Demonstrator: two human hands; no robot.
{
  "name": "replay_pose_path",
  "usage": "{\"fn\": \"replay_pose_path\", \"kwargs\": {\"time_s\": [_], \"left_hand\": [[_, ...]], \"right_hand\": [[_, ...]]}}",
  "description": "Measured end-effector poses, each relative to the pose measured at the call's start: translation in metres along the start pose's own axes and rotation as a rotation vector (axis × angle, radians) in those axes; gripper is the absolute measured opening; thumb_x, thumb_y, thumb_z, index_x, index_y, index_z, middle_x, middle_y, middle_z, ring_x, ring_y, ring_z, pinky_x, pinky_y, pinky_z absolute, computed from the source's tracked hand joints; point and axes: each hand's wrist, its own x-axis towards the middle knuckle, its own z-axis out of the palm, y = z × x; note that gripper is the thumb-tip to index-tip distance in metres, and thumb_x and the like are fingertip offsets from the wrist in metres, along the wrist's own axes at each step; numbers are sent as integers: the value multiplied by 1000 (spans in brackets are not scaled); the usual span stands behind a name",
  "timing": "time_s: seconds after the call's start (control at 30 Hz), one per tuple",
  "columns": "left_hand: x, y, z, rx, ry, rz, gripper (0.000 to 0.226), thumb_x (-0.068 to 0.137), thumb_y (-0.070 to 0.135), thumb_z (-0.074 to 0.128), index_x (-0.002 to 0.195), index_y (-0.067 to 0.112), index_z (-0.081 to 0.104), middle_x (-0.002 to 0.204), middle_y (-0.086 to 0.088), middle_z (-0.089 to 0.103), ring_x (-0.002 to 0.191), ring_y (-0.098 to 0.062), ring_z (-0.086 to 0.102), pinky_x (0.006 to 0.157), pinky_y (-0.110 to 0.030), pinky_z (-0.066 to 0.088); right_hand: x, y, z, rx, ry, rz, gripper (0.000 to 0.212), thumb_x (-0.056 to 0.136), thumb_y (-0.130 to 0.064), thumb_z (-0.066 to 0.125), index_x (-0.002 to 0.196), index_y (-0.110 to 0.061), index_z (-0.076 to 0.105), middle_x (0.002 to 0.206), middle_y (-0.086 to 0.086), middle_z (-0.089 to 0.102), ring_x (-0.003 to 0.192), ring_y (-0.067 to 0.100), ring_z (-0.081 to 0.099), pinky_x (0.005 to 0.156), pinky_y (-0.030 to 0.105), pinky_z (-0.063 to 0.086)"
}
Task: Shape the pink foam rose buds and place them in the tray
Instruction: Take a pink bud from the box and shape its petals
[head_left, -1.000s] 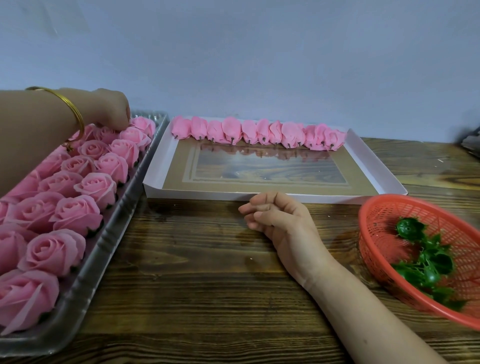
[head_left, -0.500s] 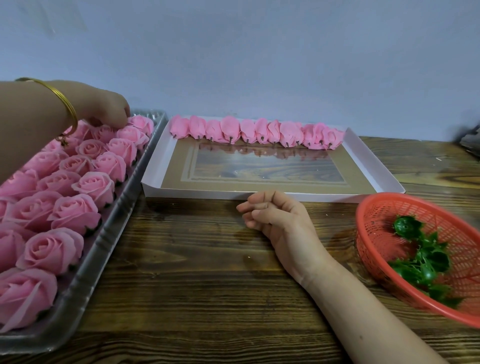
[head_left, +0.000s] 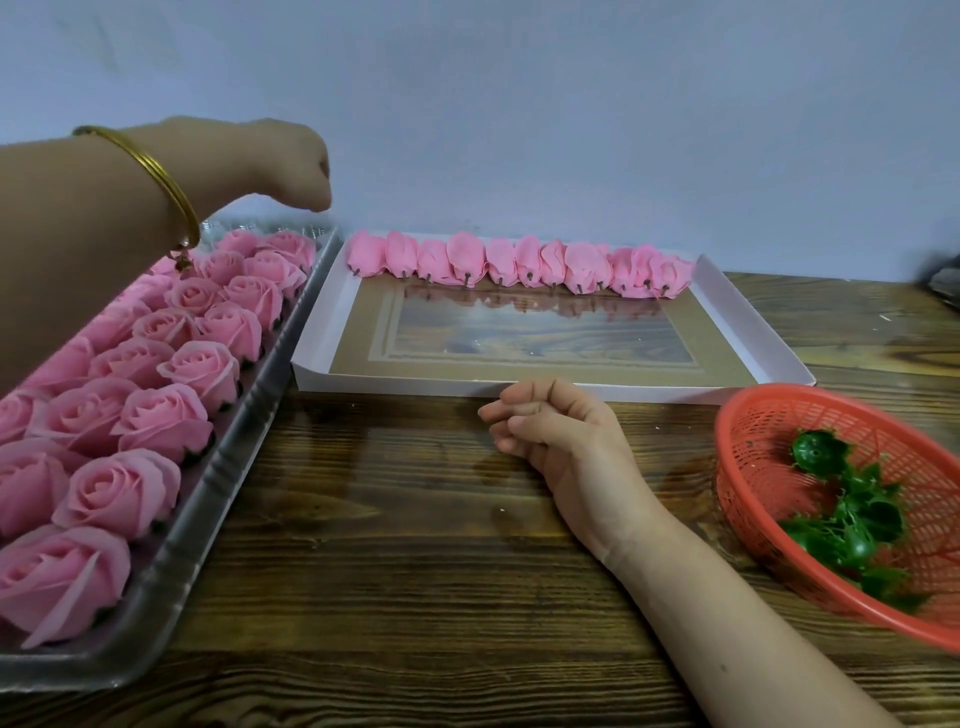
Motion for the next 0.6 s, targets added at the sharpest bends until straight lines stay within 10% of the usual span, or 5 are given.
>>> {"fn": "replay_pose_path", "kwargs": {"time_s": [0.6], "left_hand": [[-62,118,-2,-681,284,190,23,87,11,62,107,14,71,97,0,64,85,-18,60,71,-22,44]], "right_hand": [[-1,-1,-1,27,-19,-1,21,69,3,62,90,-3,64,84,12,71,75,17,62,74,25,53]]}}
